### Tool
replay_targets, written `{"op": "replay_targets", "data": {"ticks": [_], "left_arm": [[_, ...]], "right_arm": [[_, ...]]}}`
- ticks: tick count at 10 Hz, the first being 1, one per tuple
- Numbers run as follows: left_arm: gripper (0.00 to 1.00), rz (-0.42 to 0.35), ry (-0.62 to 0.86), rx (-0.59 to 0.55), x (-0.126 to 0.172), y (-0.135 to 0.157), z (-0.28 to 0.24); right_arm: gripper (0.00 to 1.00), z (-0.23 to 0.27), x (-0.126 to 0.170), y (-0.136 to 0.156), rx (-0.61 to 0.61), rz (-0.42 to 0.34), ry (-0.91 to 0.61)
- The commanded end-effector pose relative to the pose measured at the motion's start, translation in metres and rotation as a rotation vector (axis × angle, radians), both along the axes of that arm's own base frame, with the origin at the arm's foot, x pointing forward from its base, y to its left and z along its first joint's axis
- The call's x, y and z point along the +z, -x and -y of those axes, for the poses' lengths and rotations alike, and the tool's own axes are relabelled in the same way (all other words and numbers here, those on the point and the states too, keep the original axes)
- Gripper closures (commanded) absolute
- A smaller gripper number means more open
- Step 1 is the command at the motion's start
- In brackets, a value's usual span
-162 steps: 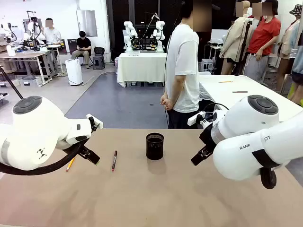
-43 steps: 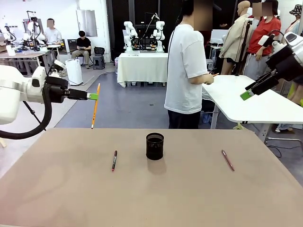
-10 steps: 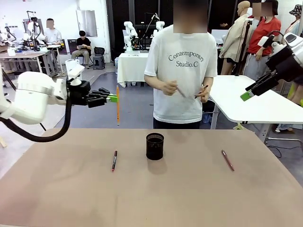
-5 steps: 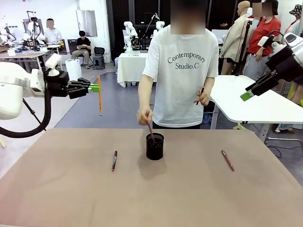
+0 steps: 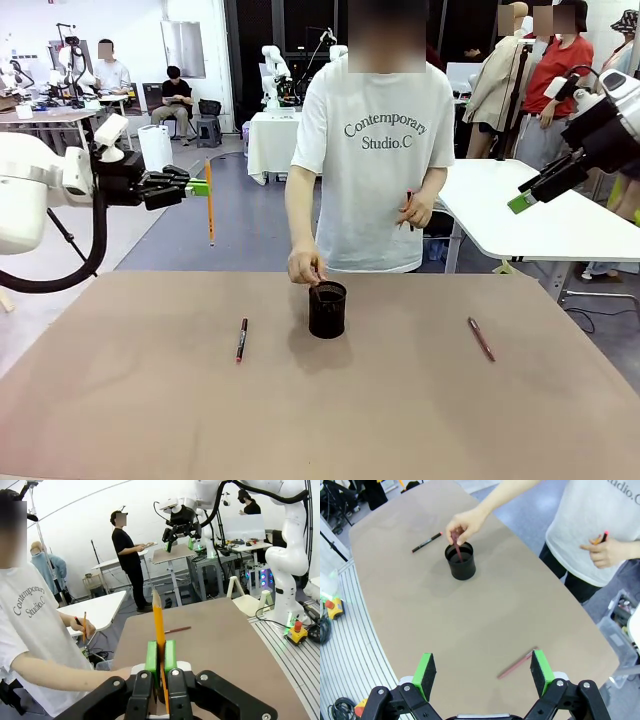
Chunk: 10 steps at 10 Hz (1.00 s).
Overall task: Place the pens into the pen holder.
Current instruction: Pick up a writing instrument from the table and place it into the Pen holder.
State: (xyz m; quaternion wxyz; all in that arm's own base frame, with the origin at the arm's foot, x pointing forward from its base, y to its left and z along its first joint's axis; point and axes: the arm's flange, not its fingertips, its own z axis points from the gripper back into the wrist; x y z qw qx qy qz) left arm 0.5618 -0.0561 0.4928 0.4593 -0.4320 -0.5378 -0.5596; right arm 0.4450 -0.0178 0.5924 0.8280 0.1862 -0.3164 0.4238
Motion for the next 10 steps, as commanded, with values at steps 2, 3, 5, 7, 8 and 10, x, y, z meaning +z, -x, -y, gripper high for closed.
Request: {"op": "replay_targets", "data": {"ticks": [2,3,5,7,8,10], "left_arm": [[1.0,0.004,0.0,0.0,0.0022,-0.0011,-0.0001],[1.0,0.004,0.0,0.0,0.0022,-0.0011,-0.0001],[1.0,0.004,0.0,0.0,0.0022,-0.0011,-0.0001],[1.0,0.004,0.0,0.0,0.0022,-0.0011,-0.0001],[1.0,0.004,0.0,0.0,0.0022,-0.0011,-0.0001],[1.0,0.004,0.0,0.0,0.0022,-0.0011,-0.0001]], "right_arm": [[0.0,-0.0002,0.0013,0.0001,0.004,0.004,-0.007],[0.0,-0.0002,0.0013,0.0001,0.004,0.004,-0.007],[0.0,-0.0002,0.0013,0.0001,0.004,0.004,-0.007],[0.0,-0.0002,0.0013,0.0001,0.004,0.004,-0.007],[0.0,-0.0002,0.0013,0.0001,0.004,0.004,-0.007],[0.0,-0.0002,0.0013,0.0001,0.004,0.004,-0.007]]}}
